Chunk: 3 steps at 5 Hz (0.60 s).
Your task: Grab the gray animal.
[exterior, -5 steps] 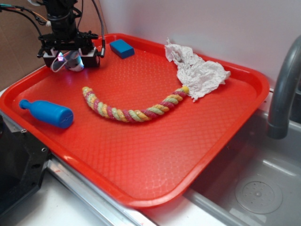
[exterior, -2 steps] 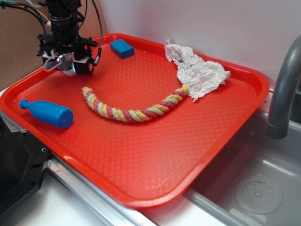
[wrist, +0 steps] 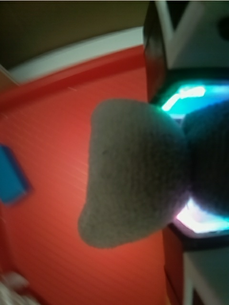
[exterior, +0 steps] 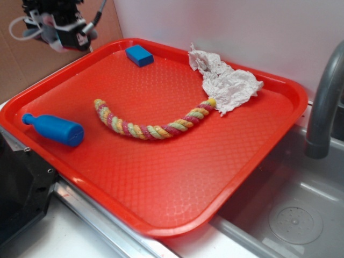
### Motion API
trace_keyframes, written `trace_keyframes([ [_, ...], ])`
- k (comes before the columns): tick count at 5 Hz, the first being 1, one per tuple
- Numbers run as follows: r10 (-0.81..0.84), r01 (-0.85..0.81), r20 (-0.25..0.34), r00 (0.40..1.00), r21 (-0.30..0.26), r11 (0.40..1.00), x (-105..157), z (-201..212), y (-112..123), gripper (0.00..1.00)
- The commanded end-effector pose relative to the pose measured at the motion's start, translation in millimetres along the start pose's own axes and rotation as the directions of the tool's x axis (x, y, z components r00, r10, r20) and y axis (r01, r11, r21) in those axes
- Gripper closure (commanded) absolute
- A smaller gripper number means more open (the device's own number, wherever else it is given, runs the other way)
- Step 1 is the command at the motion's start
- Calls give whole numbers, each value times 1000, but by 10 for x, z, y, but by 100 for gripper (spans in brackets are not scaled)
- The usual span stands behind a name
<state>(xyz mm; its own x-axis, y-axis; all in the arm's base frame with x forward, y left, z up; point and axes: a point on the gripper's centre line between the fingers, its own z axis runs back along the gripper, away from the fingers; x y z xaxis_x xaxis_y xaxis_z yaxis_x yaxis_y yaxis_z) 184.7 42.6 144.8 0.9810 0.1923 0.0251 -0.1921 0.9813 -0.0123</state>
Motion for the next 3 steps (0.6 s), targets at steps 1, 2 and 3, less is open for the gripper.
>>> trace_keyframes([
  [1, -241, 241, 11, 971, -93, 966, -223, 662, -333, 100],
  [2, -303, 303, 24, 953, -73, 950, -323, 733, -497, 100],
  [3, -337, 338, 25, 941, -53, 940, -345, 683, -461, 100],
])
